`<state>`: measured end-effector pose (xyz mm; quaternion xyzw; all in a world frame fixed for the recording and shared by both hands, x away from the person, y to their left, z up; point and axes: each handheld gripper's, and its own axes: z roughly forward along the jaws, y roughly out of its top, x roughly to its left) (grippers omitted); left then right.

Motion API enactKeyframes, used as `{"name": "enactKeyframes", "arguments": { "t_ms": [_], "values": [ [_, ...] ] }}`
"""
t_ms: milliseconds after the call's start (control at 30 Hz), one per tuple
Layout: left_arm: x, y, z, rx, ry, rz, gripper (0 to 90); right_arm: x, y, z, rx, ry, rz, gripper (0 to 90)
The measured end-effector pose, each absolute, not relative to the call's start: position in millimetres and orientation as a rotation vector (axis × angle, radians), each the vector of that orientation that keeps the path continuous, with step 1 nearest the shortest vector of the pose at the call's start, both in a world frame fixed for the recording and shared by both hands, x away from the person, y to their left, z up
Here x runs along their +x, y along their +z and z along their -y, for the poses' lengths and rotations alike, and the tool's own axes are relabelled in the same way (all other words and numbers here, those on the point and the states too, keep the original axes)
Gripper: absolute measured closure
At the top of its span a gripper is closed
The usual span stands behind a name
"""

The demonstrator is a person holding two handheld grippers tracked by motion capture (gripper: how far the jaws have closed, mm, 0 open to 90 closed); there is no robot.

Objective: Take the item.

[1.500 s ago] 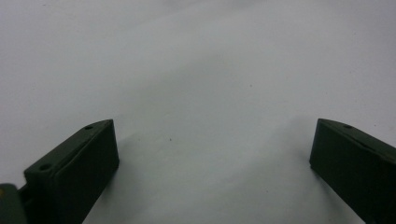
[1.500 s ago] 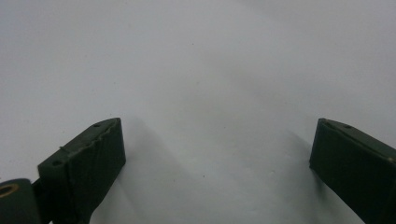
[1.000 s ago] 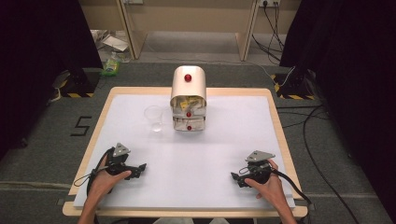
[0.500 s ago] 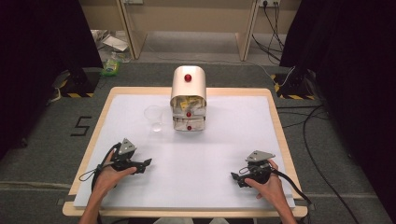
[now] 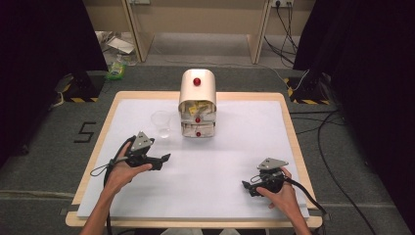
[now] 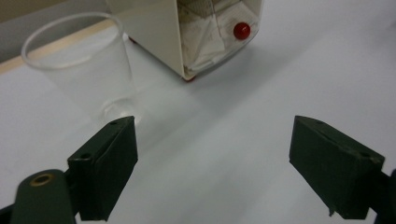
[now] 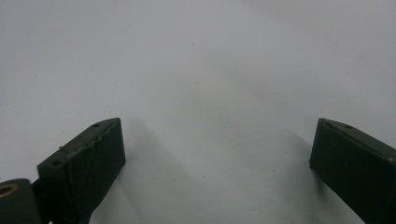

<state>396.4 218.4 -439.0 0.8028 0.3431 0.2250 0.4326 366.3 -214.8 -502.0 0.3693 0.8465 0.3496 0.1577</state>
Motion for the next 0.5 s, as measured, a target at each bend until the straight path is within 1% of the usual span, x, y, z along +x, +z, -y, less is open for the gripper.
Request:
{"name": "enactKeyframes", "arguments": {
  "t_ms": [100, 500],
  "values": [
    [399, -427, -210, 1.986, 0.560, -0.812, 15.0, 366, -502, 215, 1.056, 1.000, -2.422, 4.0],
    [404, -401, -192, 1.945, 0.571, -0.738, 15.1, 366, -502, 214, 1.062, 1.001, -2.421, 4.0]
  ]
}}
